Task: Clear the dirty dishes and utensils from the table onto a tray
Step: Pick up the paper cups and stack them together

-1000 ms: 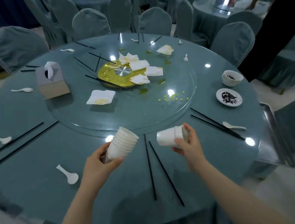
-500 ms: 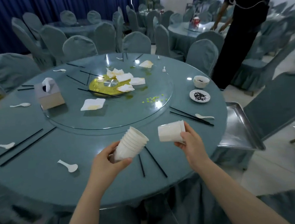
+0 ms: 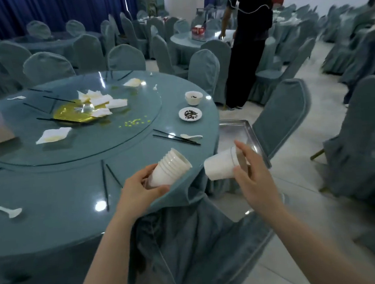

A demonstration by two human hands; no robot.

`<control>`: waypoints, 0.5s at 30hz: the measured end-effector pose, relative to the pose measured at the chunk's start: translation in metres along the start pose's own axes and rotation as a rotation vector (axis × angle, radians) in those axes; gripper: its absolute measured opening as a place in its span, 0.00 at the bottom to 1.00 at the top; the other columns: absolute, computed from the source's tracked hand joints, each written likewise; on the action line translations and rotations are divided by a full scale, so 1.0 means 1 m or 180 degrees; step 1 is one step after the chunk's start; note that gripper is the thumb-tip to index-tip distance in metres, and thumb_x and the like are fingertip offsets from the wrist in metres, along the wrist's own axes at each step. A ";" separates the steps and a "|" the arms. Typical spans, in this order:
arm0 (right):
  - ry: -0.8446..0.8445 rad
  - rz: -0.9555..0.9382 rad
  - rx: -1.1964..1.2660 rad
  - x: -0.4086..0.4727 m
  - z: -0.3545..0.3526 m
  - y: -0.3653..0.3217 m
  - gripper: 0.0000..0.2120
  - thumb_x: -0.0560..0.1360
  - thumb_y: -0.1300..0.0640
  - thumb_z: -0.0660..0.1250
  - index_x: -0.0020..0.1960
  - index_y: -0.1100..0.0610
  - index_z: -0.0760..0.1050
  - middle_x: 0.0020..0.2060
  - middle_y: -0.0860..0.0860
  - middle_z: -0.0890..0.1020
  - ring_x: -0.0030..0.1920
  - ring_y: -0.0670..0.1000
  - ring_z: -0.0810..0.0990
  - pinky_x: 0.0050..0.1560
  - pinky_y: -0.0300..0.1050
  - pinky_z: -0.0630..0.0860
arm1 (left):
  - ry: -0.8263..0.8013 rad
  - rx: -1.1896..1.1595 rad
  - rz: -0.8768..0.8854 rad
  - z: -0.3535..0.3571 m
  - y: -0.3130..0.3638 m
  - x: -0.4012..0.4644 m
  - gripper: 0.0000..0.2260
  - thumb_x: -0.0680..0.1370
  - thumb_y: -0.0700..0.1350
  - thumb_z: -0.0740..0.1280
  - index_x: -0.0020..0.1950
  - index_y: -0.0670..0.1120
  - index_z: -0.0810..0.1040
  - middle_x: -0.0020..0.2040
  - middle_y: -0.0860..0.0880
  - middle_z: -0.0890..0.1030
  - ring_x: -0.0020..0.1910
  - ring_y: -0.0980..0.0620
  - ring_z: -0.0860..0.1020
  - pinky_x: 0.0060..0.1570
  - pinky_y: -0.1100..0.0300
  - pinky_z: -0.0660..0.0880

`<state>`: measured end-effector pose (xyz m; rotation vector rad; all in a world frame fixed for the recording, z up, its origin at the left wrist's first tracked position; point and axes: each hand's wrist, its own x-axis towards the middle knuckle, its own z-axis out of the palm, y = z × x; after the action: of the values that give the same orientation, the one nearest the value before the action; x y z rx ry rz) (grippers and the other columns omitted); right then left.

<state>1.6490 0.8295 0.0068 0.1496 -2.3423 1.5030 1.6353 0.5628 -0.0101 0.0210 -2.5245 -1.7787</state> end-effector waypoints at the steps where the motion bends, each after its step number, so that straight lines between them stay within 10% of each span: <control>1: 0.0012 0.0018 -0.0005 -0.006 -0.019 0.006 0.24 0.72 0.52 0.60 0.66 0.35 0.63 0.57 0.29 0.68 0.60 0.38 0.70 0.59 0.33 0.67 | -0.0056 0.0039 0.0027 0.022 0.009 -0.010 0.25 0.66 0.37 0.77 0.56 0.60 0.76 0.49 0.62 0.80 0.42 0.73 0.77 0.37 0.80 0.69; 8: -0.0088 0.0316 0.0057 -0.026 -0.147 0.042 0.26 0.74 0.58 0.64 0.69 0.43 0.64 0.63 0.44 0.70 0.61 0.49 0.73 0.61 0.55 0.75 | -0.0593 0.0145 0.0268 0.145 0.060 -0.055 0.28 0.66 0.35 0.76 0.56 0.63 0.74 0.47 0.72 0.79 0.48 0.75 0.75 0.40 0.82 0.68; 15: -0.0755 0.0231 0.0273 -0.009 -0.206 0.071 0.26 0.73 0.52 0.65 0.68 0.37 0.64 0.60 0.41 0.73 0.57 0.43 0.77 0.55 0.43 0.78 | -0.0902 0.0205 0.0463 0.225 0.098 -0.037 0.28 0.65 0.36 0.77 0.58 0.62 0.77 0.52 0.65 0.81 0.51 0.67 0.77 0.42 0.78 0.71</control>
<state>1.6861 1.0441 0.0196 0.2818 -2.4895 1.7051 1.6627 0.8086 0.0049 -0.4305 -2.6866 -1.7530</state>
